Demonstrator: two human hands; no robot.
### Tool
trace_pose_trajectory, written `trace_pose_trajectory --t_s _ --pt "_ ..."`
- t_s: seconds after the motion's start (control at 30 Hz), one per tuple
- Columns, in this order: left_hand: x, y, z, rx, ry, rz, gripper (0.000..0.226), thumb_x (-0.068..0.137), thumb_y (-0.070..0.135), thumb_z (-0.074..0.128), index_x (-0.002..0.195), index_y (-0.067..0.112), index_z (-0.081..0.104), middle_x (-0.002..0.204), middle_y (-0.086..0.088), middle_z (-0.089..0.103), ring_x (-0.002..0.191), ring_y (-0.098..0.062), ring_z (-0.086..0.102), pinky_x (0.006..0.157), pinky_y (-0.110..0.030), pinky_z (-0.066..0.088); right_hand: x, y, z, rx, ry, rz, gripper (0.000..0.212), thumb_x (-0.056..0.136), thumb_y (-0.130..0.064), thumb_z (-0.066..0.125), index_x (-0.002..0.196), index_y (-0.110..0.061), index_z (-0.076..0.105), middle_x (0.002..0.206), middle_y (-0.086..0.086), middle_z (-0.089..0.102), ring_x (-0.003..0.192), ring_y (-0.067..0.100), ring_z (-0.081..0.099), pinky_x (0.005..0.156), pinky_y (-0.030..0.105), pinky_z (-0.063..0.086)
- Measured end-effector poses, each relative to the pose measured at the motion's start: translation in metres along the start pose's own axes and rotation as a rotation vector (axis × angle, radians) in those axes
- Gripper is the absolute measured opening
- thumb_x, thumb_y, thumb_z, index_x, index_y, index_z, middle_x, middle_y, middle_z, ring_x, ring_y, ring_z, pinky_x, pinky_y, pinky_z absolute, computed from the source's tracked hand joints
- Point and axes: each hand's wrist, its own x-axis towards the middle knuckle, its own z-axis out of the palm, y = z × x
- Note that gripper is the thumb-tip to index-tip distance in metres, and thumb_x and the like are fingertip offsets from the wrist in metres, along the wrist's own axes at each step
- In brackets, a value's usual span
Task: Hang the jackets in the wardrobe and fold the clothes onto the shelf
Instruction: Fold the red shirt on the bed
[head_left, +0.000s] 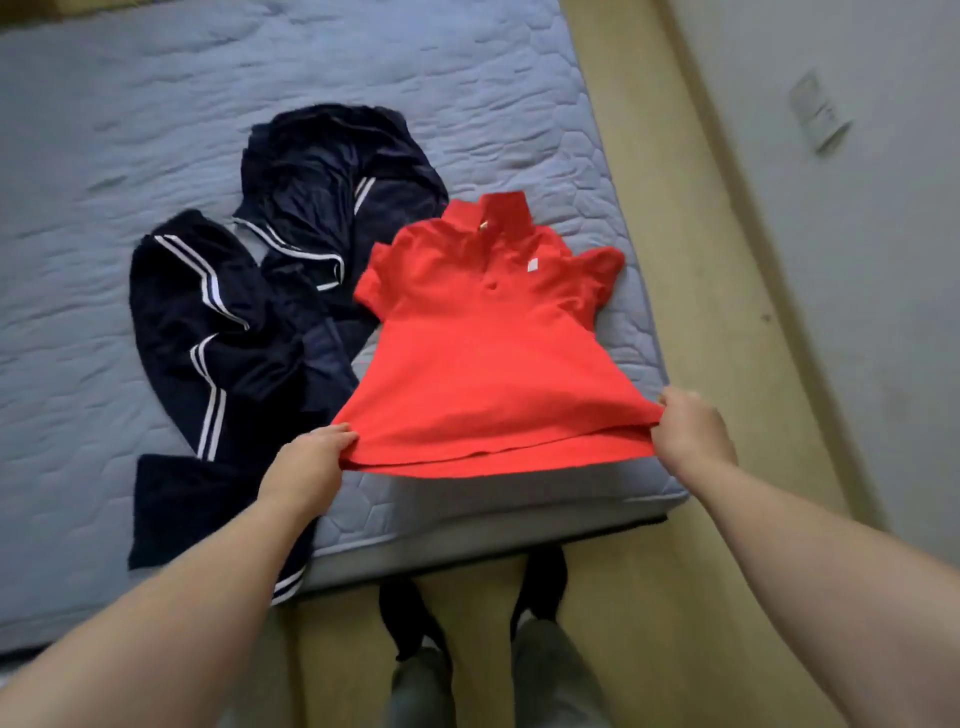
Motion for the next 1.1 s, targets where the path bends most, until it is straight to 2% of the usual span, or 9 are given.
trace_pose_trajectory --t_s 0.13,0.27,0.4,0.57,0.7,0.83,0.97,1.03,1.1 --pt "-0.004 -0.01 0.082 0.256 -0.25 0.054 0.076 0.088 -0.002 0.044 0.154 0.033 0.032 0.163 0.017 0.02 0.125 -0.019 0.057 0.094 -0.032 0.049 -0.017 0.037 0.087 -0.227 -0.086 -0.075 0.018 0.096 -0.005 0.039 0.108 -0.008 0.052 0.113 0.021 0.055 0.099 0.043 0.063 0.078 0.045 0.049" --pt "-0.016 -0.021 0.142 0.354 -0.265 0.068 0.086 0.089 0.0 0.044 0.158 0.038 0.011 0.165 0.021 0.004 0.096 -0.02 0.067 0.065 -0.031 0.049 -0.033 0.058 0.146 -0.398 -0.153 -0.236 0.019 0.101 -0.012 0.037 0.119 -0.014 0.044 0.108 0.016 0.047 0.087 0.04 0.065 0.063 0.042 0.043" --pt "-0.027 -0.039 0.183 0.355 -0.337 0.069 0.091 0.088 -0.002 0.042 0.157 0.042 0.006 0.165 0.021 -0.003 0.09 -0.021 0.067 0.055 -0.031 0.046 -0.042 0.083 0.187 -0.406 -0.247 -0.182 0.022 0.098 -0.009 0.038 0.117 -0.016 0.048 0.112 0.016 0.05 0.095 0.037 0.063 0.066 0.038 0.041" --pt "-0.038 -0.062 0.216 0.253 -0.35 0.054 0.097 0.081 -0.011 0.04 0.158 0.041 0.011 0.163 0.022 -0.007 0.102 -0.027 0.066 0.059 -0.03 0.042 -0.048 0.114 0.225 -0.358 -0.276 0.018 0.007 0.096 -0.013 0.042 0.099 -0.019 0.045 0.113 0.015 0.054 0.097 0.038 0.063 0.066 0.036 0.036" --pt "-0.036 -0.073 0.238 0.207 -0.352 0.058 0.107 0.074 -0.019 0.042 0.159 0.037 0.009 0.162 0.021 -0.009 0.108 -0.03 0.064 0.065 -0.037 0.05 -0.048 0.133 0.252 -0.354 -0.301 0.143 0.009 0.093 -0.014 0.039 0.095 -0.022 0.042 0.116 0.013 0.058 0.102 0.036 0.064 0.07 0.036 0.037" --pt "-0.033 -0.078 0.259 0.215 -0.313 0.047 0.097 0.078 -0.014 0.042 0.159 0.032 0.015 0.164 0.015 -0.002 0.103 -0.034 0.064 0.072 -0.043 0.052 -0.043 0.139 0.276 -0.333 -0.275 0.197 0.014 0.092 -0.017 0.037 0.1 -0.02 0.048 0.118 0.013 0.061 0.104 0.036 0.064 0.071 0.037 0.037" --pt "-0.027 -0.082 0.274 0.278 -0.242 0.068 0.086 0.083 -0.011 0.046 0.158 0.025 0.024 0.166 0.009 0.011 0.111 -0.036 0.057 0.073 -0.045 0.051 -0.039 0.14 0.296 -0.319 -0.275 0.177 0.007 0.093 -0.018 0.038 0.09 -0.024 0.037 0.115 0.015 0.062 0.099 0.037 0.065 0.069 0.036 0.036" --pt "-0.025 -0.079 0.277 0.302 -0.225 0.071 0.08 0.085 -0.008 0.05 0.157 0.022 0.029 0.165 0.005 0.016 0.107 -0.037 0.056 0.07 -0.046 0.051 -0.04 0.142 0.301 -0.303 -0.269 0.11 0.012 0.097 -0.032 0.043 0.095 -0.022 0.037 0.112 0.015 0.06 0.096 0.037 0.066 0.067 0.037 0.036" --pt "-0.026 -0.073 0.276 0.316 -0.19 0.084 0.071 0.087 0.002 0.059 0.153 0.017 0.038 0.163 0.0 0.025 0.1 -0.039 0.058 0.07 -0.047 0.05 -0.047 0.142 0.3 -0.358 -0.315 -0.005 0.039 0.096 -0.057 0.045 0.102 -0.019 0.042 0.107 0.012 0.058 0.094 0.035 0.066 0.064 0.037 0.036"
